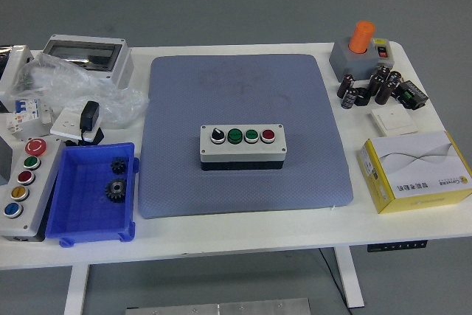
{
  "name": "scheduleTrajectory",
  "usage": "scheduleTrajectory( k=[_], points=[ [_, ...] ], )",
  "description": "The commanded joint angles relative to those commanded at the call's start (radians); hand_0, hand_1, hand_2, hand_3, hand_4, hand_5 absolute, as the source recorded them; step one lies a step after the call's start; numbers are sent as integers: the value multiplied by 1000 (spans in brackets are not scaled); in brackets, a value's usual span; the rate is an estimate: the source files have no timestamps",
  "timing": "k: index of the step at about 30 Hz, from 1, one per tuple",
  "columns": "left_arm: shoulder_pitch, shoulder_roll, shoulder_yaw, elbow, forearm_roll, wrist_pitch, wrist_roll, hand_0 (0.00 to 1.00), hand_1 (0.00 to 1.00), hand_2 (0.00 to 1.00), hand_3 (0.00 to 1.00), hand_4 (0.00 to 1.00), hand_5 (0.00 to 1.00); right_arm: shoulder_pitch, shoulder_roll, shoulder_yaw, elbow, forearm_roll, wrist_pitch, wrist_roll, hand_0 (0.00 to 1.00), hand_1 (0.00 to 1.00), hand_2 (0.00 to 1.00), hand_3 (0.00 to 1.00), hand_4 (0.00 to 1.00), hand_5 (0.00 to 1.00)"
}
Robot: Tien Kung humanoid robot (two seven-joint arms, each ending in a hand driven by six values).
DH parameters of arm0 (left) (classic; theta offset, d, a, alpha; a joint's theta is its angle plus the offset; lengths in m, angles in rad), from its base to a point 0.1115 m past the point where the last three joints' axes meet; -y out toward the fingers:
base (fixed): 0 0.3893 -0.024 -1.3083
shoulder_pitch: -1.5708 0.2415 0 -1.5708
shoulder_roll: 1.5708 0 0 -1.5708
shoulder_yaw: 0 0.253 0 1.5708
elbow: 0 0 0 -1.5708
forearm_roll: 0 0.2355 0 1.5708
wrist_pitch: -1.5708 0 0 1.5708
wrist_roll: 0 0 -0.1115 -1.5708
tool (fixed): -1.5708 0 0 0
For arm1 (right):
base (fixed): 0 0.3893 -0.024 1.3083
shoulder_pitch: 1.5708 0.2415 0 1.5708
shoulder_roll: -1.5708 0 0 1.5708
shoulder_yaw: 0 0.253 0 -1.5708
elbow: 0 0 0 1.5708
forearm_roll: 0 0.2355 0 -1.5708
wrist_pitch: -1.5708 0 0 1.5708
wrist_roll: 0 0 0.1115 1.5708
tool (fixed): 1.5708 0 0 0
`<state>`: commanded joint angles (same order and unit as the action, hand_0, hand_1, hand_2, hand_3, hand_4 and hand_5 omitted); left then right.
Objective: Pick up the button,place it on the desk,press the button,press the button
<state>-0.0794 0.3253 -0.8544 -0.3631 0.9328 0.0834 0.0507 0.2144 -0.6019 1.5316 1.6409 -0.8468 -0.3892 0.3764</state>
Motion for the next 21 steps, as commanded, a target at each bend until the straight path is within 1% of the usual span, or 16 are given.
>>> scheduleTrajectory(
  k=[3,4,5,10,17,21],
  points=[
    [5,-6,27,14,-33,0,1,621,672,620,624,731,296,-4,-4,9,4,1,1,1,818,727,734,735,965,799],
    [6,-7,35,17,-41,-1,1,621,670,617,624,733,297,-6,-6,12,5,1,2,0,816,724,736,734,975,826],
    [8,-9,40,20,-48,-1,1,621,670,617,624,733,297,-10,-7,18,6,2,4,1,816,724,736,734,975,826],
    [22,-17,46,26,-69,-1,1,621,670,618,625,734,297,-30,-11,41,9,15,10,6,814,726,737,734,975,831],
    [47,-34,90,43,-127,-4,6,620,670,619,630,735,298,-44,-9,57,6,27,18,13,816,727,738,734,977,837],
    [63,-41,96,46,-154,-6,12,620,670,619,630,735,298,-56,-11,72,5,41,24,18,816,727,738,734,977,837]
  ],
)
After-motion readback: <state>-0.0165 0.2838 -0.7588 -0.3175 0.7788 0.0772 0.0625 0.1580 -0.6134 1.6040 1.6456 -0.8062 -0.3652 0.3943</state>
